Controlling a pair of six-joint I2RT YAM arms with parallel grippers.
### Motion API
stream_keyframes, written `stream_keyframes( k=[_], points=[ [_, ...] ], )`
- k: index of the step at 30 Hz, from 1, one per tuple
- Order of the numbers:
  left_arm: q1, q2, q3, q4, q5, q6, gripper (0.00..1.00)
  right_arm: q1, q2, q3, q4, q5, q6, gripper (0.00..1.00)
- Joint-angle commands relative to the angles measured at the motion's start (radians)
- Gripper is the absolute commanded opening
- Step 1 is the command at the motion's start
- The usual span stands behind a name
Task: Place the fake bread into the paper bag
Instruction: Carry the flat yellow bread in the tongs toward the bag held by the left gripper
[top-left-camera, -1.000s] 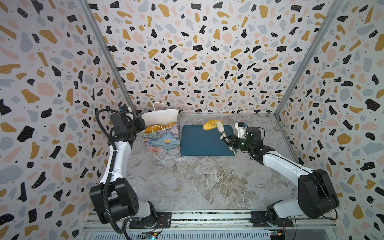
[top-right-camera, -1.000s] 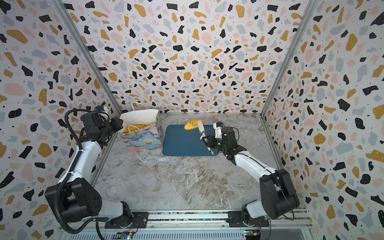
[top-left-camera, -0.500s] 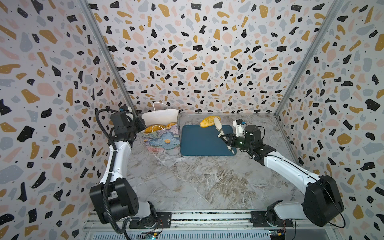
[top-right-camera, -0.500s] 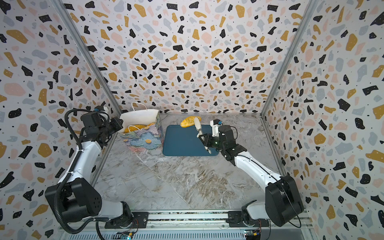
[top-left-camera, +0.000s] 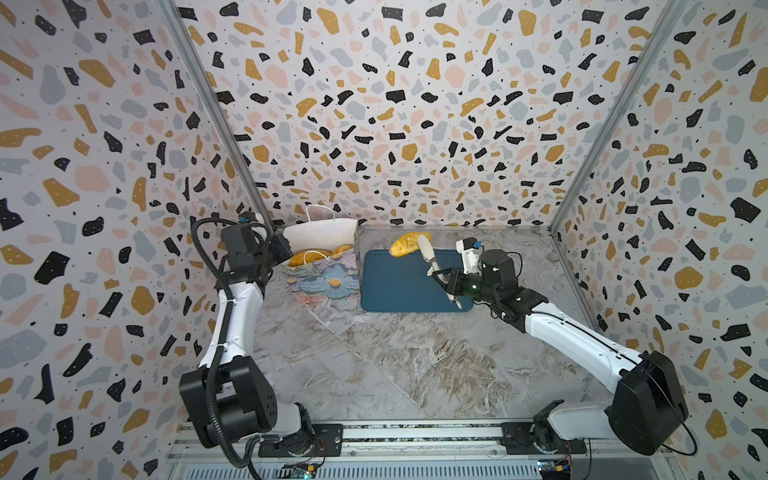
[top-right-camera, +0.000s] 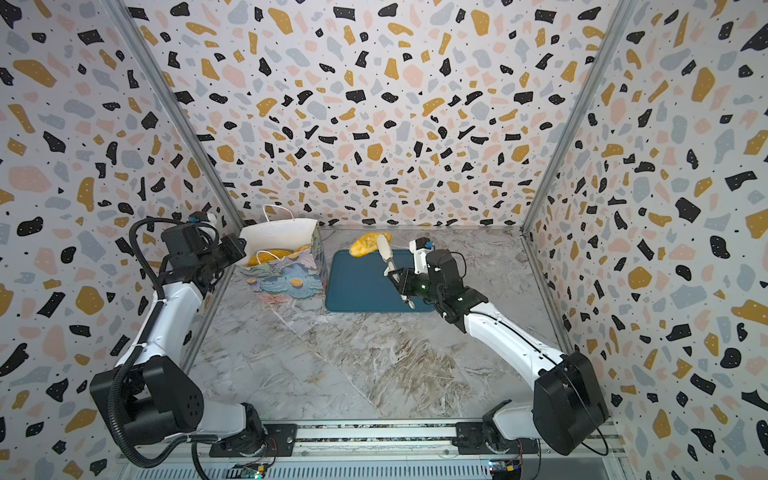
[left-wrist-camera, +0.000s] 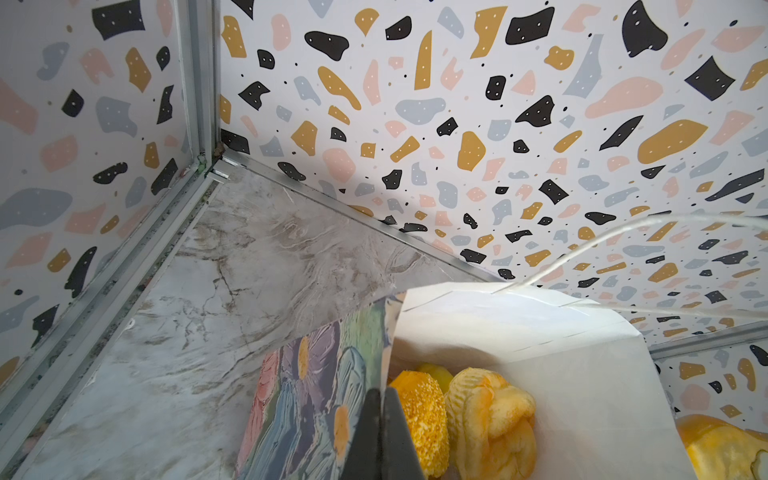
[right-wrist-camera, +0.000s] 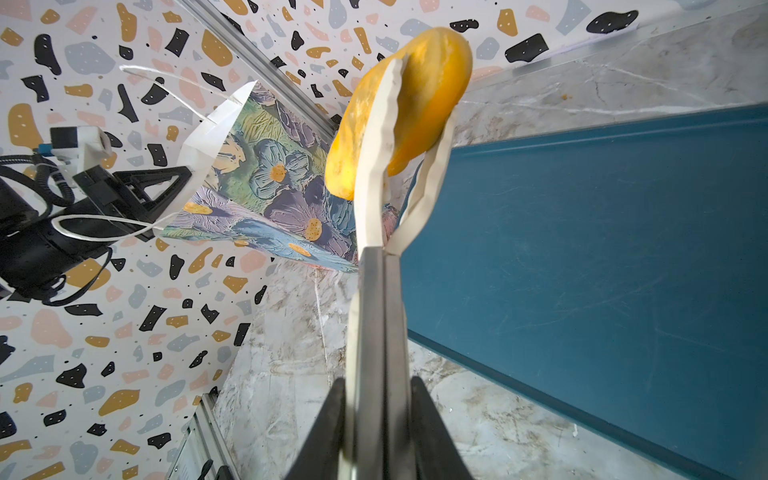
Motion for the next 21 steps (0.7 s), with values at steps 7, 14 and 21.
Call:
stream_keyframes(
  k=[7,14,21],
  points=[
    [-0.001,-0.024,-0.001,0.038,0.012,-0.005,0.00,0.047,-0.048,0.113,-0.007,0.043,-0.035,0.08],
    [-0.001,-0.021,-0.003,0.039,0.015,-0.006,0.00,0.101,-0.027,0.195,-0.025,0.056,-0.056,0.08],
    [-0.001,-0.022,-0.002,0.039,0.013,-0.005,0.00,0.164,0.021,0.294,-0.043,0.079,-0.085,0.08]
  ],
)
